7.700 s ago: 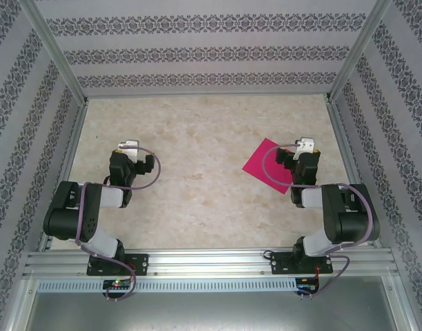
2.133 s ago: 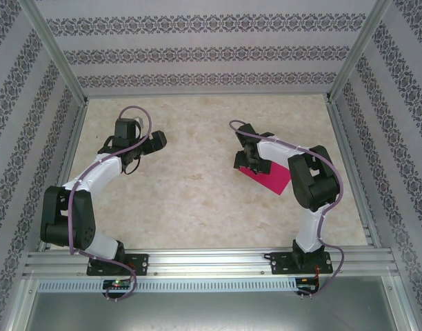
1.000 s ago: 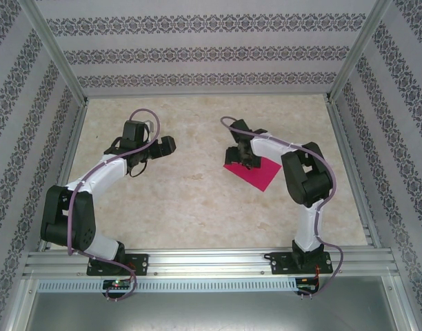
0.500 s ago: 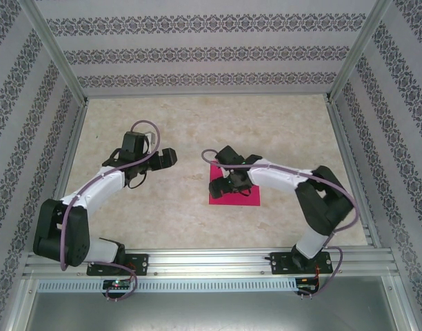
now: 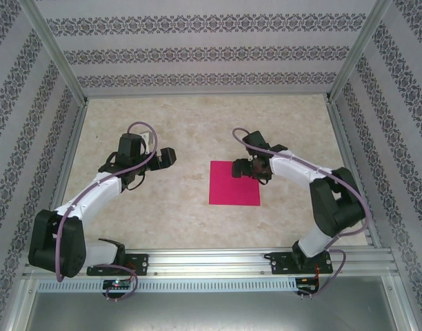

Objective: Fold a paper plane with a square sheet of paper (pick it up from the middle)
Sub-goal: Move the square sheet of paper to the center of the table.

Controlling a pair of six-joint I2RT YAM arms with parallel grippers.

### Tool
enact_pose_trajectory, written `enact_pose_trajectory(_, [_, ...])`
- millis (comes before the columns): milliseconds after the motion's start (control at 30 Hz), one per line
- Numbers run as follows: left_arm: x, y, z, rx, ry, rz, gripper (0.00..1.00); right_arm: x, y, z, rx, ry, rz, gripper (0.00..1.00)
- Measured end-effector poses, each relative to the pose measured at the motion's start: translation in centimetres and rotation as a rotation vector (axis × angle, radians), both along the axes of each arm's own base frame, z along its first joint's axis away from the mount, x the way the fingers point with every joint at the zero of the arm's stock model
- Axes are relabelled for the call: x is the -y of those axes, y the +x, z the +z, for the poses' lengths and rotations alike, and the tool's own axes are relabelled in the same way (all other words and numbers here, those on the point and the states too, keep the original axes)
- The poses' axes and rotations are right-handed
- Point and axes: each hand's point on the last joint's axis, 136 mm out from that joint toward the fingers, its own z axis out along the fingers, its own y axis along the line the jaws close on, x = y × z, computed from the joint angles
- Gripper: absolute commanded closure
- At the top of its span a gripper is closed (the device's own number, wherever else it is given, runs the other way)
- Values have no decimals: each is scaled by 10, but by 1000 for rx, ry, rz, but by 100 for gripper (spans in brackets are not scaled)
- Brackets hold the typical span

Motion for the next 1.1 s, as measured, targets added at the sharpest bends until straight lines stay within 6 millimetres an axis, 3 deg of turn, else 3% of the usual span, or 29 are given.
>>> enact_pose_trajectory(167, [-9,4,6,23,25,47,0,-13,7,-24,-55,4,26,14])
enact_pose_trajectory(367, [-20,-10,52,149,8,94,0,-41,16,-25,-29,21,94,15])
enact_pose_trajectory(467, [-26,-22,63,187,-4,118,0,-63,18,-26,-5,24,163,15])
enact_pose_trajectory(667, [-32,-39,41,131,-5,140,0,-96,6,-24,26,36,305,15])
enact_pose_trajectory(933, [-33,-43,28,66,17,139,0,-96,-5,-16,-16,-2,341,12])
enact_pose_trajectory(1100, [-38,-46,24,45,32,162,0,-103,4,3,30,53,270,13])
